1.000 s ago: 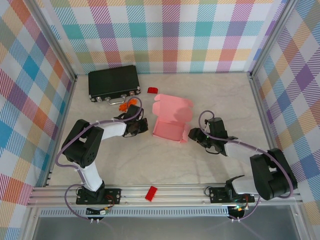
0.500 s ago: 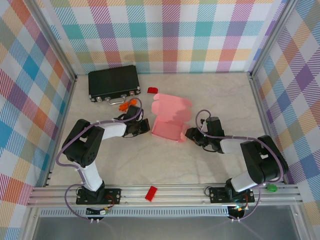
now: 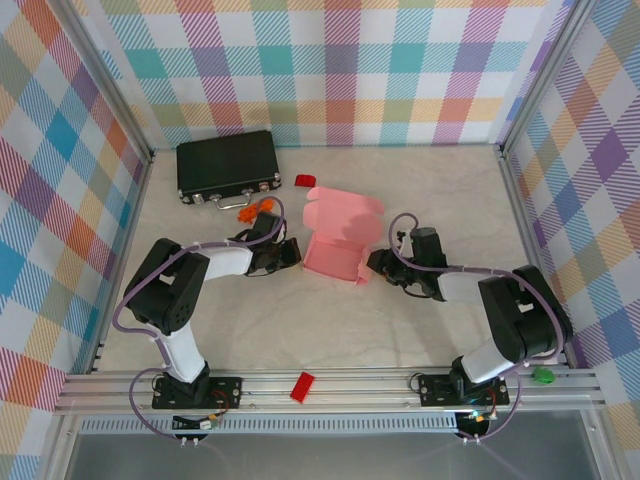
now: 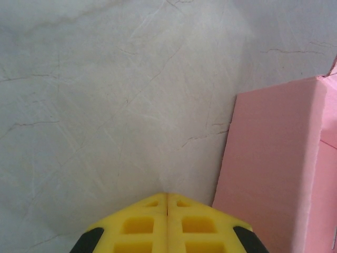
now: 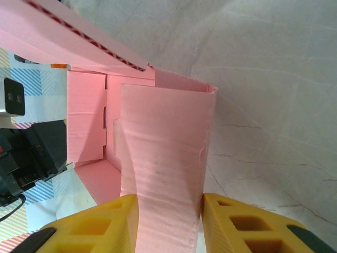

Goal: Fold the paper box

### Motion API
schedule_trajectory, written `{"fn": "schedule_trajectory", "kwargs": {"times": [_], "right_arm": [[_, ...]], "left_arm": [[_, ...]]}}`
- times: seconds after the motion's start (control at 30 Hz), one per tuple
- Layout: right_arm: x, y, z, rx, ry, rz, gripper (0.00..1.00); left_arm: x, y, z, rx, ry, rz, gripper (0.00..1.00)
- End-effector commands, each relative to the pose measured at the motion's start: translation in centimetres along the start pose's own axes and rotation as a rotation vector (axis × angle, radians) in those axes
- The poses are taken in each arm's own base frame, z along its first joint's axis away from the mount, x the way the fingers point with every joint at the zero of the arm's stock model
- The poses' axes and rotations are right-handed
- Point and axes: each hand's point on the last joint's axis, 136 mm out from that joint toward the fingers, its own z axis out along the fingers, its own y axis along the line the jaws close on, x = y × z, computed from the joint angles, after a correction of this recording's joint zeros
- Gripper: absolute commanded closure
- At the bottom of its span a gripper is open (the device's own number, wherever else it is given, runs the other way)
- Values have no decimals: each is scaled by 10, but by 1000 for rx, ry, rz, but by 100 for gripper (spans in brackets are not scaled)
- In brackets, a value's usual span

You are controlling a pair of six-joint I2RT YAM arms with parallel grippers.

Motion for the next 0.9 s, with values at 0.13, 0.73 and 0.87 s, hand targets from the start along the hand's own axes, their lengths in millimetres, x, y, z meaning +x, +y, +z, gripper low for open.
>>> {"fn": "schedule_trajectory", "kwargs": {"times": [0.13,0.73,0.87], "right_arm": [[-4,14,7,-40,24,-23,66],[7,-6,13,284,64,-163,69],[8,-8,14,350,77,-212,72]], "left_arm": [[31,-12,-1,37,65,-6,100],[58,-21,-5,69,59,-43,100],[60,-24,-6,81,59,-48,100]]}}
